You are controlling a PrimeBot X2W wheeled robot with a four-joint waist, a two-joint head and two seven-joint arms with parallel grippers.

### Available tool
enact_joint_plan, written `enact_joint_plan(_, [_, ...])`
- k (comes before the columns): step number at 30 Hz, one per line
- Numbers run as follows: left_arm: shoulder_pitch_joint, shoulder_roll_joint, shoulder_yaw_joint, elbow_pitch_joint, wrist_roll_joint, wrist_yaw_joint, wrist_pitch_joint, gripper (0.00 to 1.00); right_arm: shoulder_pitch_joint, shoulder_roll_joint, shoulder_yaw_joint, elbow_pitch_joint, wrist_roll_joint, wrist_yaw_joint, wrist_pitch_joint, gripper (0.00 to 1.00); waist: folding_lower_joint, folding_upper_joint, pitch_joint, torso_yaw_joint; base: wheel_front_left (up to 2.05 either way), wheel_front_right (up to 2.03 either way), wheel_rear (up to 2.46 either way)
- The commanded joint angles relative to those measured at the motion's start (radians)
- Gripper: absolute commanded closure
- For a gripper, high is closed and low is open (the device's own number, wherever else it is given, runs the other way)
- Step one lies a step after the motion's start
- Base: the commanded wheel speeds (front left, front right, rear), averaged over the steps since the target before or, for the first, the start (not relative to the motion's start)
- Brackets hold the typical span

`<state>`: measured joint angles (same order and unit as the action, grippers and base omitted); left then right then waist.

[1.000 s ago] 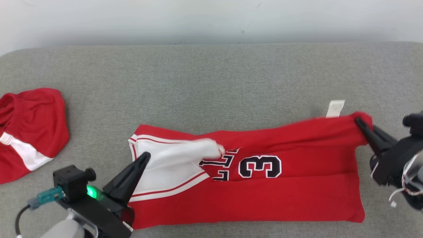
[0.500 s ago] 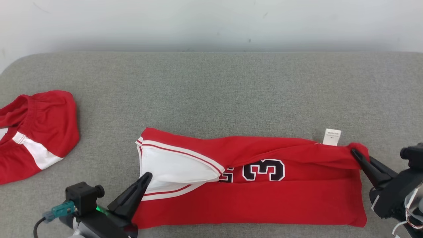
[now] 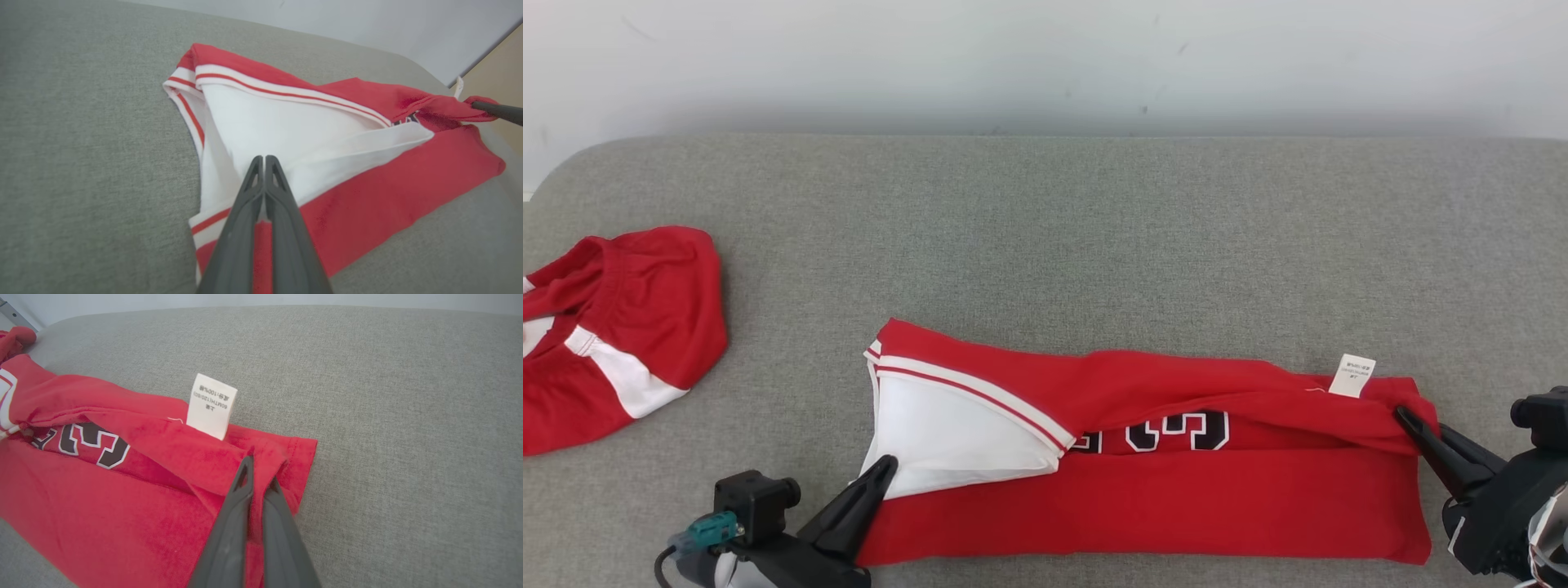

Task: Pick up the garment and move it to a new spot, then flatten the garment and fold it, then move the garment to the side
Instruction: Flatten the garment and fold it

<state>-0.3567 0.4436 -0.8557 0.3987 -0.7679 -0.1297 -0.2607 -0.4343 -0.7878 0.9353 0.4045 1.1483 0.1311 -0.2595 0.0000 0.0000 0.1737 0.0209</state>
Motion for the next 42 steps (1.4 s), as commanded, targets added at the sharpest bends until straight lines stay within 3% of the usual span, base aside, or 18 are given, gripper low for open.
enact_joint_plan(1, [-0.007,0.003,0.000,0.014,0.005,0.000,-0.006,1.00,-0.002,0.004,0.002,0.004,0.003,-0.001,-0.005,1.00,0.0000,0.0000,0.000,-0.001,0.00,0.00,0.00])
enact_joint_plan(6, [-0.014,-0.013,0.006,0.044,0.011,-0.001,-0.006,1.00,-0.007,0.011,0.004,0.017,0.017,-0.001,-0.005,1.00,0.0000,0.0000,0.004,-0.001,0.00,0.00,0.00])
enact_joint_plan(7, [-0.014,-0.017,0.008,0.045,0.008,-0.001,-0.006,1.00,-0.007,0.012,0.001,0.019,0.020,-0.001,-0.005,0.90,0.0000,0.0000,0.004,-0.001,0.00,0.00,0.00])
enact_joint_plan(8, [-0.015,-0.019,0.013,0.046,0.011,-0.001,-0.006,0.99,-0.008,0.013,-0.002,0.020,0.023,-0.001,-0.005,0.58,0.0000,0.0000,0.003,-0.001,0.00,0.00,0.00])
enact_joint_plan(9, [-0.014,-0.023,0.025,0.041,0.014,-0.001,-0.006,0.53,-0.008,0.016,-0.012,0.018,0.029,-0.001,-0.005,0.09,0.0000,0.0000,0.003,-0.001,0.00,0.00,0.00])
enact_joint_plan(10, [-0.007,-0.028,0.036,0.038,0.013,-0.001,-0.006,0.00,-0.004,0.018,-0.018,0.017,0.036,-0.001,-0.005,0.00,0.0000,0.0000,0.001,-0.001,0.00,0.00,0.00])
enact_joint_plan(19, [0.050,-0.045,0.148,-0.012,0.072,0.009,-0.006,0.00,0.060,0.002,-0.143,-0.041,0.041,-0.001,-0.004,0.00,0.0000,0.0000,-0.015,-0.006,0.00,0.00,0.00])
enact_joint_plan(27, [0.120,-0.082,0.294,-0.108,0.169,0.053,-0.006,0.00,0.145,-0.007,-0.266,-0.066,-0.007,-0.001,-0.005,0.00,0.0000,0.0000,-0.033,-0.011,0.00,0.00,0.00])
enact_joint_plan(42, [0.257,-0.182,0.598,-0.286,0.357,0.130,-0.006,0.00,0.212,0.049,-0.346,-0.027,-0.052,-0.001,-0.005,0.00,0.0000,0.0000,-0.061,-0.007,0.00,0.00,0.00])
